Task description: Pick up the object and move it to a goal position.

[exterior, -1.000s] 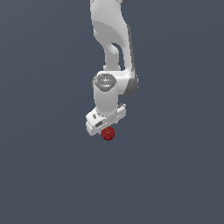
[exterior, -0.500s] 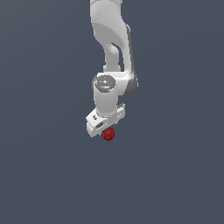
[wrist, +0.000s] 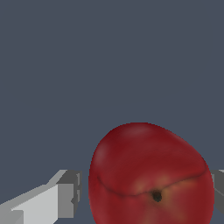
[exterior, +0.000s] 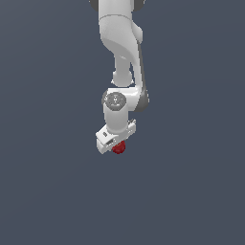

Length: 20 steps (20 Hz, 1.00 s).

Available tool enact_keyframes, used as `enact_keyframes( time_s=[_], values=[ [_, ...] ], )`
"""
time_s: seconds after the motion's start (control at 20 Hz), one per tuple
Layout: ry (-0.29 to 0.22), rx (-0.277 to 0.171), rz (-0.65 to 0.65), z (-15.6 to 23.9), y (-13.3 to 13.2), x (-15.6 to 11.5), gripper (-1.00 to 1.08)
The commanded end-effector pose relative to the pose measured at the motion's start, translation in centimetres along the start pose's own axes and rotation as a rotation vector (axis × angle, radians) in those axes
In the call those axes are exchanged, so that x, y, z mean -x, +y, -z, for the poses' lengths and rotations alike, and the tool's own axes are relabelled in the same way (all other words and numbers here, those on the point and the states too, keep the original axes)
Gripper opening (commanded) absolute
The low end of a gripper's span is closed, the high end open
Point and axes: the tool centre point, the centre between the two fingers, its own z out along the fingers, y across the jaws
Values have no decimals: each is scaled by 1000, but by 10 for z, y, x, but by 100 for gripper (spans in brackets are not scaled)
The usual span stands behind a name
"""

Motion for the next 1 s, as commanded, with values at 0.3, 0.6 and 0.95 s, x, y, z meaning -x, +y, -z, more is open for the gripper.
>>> enact_keyframes(
  time_s=[0.3,0.6,0.95],
  values=[
    [1,1,0,-10,1,-1,-100],
    [1,1,0,-10,1,-1,-100],
    [1,2,0,-1,0,-5,-100]
  ],
)
